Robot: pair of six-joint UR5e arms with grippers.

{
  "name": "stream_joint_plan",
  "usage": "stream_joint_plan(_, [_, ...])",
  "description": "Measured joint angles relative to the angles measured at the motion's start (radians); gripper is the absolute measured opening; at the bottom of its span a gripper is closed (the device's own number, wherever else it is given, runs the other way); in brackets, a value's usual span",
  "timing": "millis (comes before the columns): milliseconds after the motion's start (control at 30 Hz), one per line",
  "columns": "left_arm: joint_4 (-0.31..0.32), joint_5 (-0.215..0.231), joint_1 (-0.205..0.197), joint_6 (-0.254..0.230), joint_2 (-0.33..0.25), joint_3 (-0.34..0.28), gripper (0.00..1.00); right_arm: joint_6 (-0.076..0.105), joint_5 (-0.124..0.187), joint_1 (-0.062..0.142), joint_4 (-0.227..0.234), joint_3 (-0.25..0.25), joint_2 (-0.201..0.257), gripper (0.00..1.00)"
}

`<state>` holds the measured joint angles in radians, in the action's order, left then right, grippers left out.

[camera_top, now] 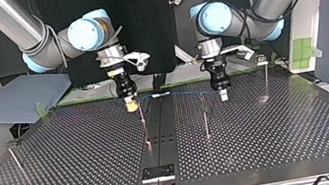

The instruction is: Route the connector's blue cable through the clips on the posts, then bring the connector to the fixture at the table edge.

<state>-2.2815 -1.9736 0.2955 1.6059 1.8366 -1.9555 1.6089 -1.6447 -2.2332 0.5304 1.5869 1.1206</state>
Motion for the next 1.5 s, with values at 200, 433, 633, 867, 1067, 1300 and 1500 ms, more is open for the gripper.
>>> stream_joint_plan(200, [-0.004, 0.002, 0.002, -0.006, 0.044, 0.018, 0.0, 0.001, 0.001, 0.004, 0.002, -0.003, -0.004, 0.0])
stream_joint_plan(433, [-0.002, 0.003, -0.002, -0.001, 0.065, 0.049, 0.0, 0.001, 0.002, 0.013, 0.003, -0.004, -0.006, 0.0])
stream_joint_plan(633, [-0.013, 0.007, -0.008, 0.007, 0.066, 0.079, 0.0, 0.001, 0.006, 0.02, 0.004, -0.008, -0.007, 0.0])
stream_joint_plan(867, [-0.024, -0.005, -0.005, 0.007, 0.065, 0.085, 0.0, -0.005, 0.03, 0.024, -0.009, -0.013, -0.009, 0.0])
stream_joint_plan(1067, [-0.061, -0.025, 0.006, -0.025, 0.066, 0.085, 0.0, -0.017, 0.039, 0.02, -0.019, -0.013, -0.009, 0.0])
stream_joint_plan(1300, [-0.11, -0.052, 0.011, -0.046, 0.065, 0.079, 0.0, -0.027, 0.043, 0.012, -0.025, -0.013, -0.009, 0.0])
stream_joint_plan(1500, [-0.129, -0.061, 0.014, -0.053, 0.062, 0.079, 0.0, -0.03, 0.046, 0.008, -0.025, -0.014, -0.009, 0.0])
